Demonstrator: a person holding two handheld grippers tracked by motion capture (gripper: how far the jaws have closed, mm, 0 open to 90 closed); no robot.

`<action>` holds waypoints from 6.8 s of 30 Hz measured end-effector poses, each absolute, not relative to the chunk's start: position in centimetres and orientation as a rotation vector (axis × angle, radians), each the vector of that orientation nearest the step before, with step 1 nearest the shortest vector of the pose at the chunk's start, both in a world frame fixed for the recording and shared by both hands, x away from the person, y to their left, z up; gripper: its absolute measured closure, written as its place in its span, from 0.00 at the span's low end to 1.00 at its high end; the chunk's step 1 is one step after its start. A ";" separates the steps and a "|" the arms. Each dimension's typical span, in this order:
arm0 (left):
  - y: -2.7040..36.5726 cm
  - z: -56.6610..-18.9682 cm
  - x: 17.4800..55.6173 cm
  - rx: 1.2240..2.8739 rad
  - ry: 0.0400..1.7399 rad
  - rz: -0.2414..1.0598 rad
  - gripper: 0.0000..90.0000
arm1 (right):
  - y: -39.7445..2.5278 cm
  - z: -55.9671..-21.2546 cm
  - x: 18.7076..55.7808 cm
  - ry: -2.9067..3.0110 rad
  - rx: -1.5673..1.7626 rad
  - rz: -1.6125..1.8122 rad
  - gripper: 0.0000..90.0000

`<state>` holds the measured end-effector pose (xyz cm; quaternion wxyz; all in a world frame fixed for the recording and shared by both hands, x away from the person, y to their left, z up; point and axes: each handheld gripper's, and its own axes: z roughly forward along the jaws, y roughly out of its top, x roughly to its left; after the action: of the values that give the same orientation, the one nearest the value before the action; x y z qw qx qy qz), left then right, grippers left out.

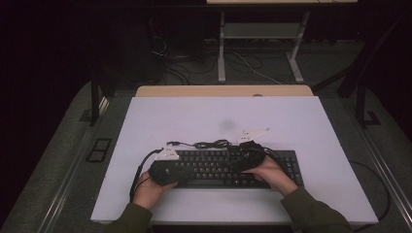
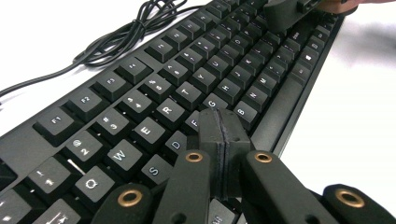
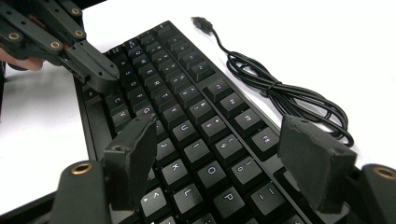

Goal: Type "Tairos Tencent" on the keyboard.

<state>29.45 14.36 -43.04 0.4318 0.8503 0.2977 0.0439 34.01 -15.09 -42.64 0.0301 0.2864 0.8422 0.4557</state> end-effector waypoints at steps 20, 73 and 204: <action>13.8 -43.6 29.5 2.161 0.728 0.099 0.99 | -15.1 -42.7 34.0 2.595 0.883 1.394 0.30; 15.0 -42.9 32.0 2.110 0.802 0.223 0.99 | -15.2 -42.7 34.1 2.581 0.890 1.404 0.30; 14.8 -42.3 30.8 2.030 0.822 0.222 0.35 | -12.0 -43.1 32.1 2.722 0.770 1.415 0.83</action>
<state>30.84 14.82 -42.33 0.4530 0.8221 0.3329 0.0898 32.13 -11.97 -43.05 -0.0109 0.2434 0.8605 0.4474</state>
